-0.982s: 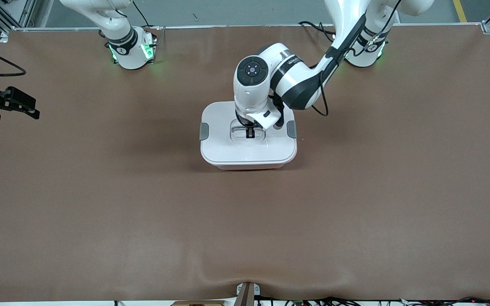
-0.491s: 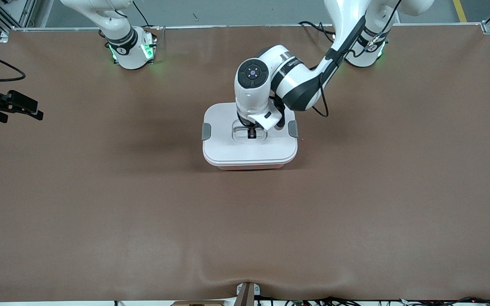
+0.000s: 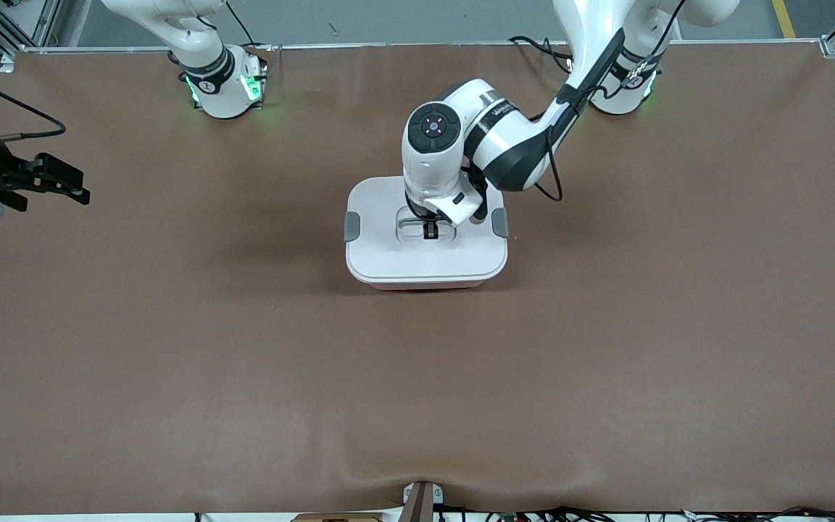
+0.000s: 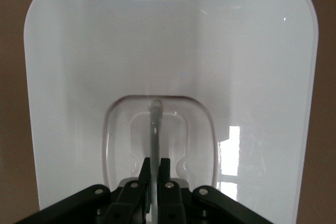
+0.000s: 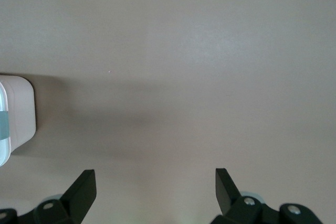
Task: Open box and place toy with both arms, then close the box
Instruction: 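Open the left gripper and lift it off the lid handle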
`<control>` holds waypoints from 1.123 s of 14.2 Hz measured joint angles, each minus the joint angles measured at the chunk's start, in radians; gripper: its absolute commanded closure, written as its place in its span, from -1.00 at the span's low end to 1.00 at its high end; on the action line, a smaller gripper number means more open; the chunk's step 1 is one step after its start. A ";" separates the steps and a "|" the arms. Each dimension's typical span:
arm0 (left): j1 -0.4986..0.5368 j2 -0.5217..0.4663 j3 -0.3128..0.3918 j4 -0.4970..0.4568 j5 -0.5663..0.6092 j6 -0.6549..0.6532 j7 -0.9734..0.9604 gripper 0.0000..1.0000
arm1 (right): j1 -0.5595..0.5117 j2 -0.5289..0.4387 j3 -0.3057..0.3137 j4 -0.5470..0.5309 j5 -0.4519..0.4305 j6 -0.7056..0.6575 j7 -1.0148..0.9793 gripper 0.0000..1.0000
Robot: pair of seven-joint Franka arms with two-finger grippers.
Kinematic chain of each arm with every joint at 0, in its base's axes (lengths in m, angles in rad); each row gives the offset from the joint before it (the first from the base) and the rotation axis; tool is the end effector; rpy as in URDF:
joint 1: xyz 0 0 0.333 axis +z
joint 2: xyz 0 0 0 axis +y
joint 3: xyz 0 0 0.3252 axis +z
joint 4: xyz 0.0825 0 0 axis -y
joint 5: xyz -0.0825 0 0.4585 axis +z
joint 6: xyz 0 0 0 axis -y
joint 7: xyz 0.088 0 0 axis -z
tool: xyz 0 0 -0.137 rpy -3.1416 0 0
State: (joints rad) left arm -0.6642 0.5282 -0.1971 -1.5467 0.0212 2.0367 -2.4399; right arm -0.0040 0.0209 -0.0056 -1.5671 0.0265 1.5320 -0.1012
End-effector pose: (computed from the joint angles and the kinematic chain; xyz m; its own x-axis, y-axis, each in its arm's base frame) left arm 0.5079 -0.5648 0.2893 -0.0240 0.9993 -0.0298 0.9966 0.0216 -0.0797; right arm 0.6293 -0.0023 0.5893 0.9943 0.0925 -0.0530 0.0909 -0.9954 -0.0319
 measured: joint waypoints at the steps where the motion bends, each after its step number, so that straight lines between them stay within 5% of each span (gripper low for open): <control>1: 0.000 0.003 0.000 0.000 0.000 0.002 0.000 1.00 | -0.001 0.000 -0.001 0.000 -0.002 0.000 0.000 -1.00; 5: 0.000 0.009 0.000 0.000 0.000 0.008 0.000 1.00 | -0.003 0.000 -0.006 0.000 -0.004 0.000 0.000 -1.00; 6: 0.000 0.010 0.000 0.000 0.000 0.008 0.000 0.78 | -0.004 0.000 -0.007 0.000 -0.004 0.000 0.000 -1.00; 8: 0.000 0.011 0.003 0.001 0.000 0.008 0.000 -0.73 | -0.005 0.000 -0.008 0.000 -0.005 0.000 0.000 -1.00; 9: 0.002 0.011 0.006 0.001 0.000 0.008 0.000 -1.00 | -0.005 0.000 -0.009 0.000 -0.005 0.000 0.000 -1.00; 16: 0.039 -0.036 0.019 0.082 0.007 -0.068 0.067 -1.00 | -0.005 -0.002 -0.009 0.020 -0.006 0.001 0.000 -1.00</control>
State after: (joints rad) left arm -0.6254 0.4919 -0.1778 -1.4649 0.0283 1.9690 -2.3725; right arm -0.0087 0.0188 -0.0143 -1.5470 0.0210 1.5330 -0.1015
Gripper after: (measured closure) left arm 0.256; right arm 0.000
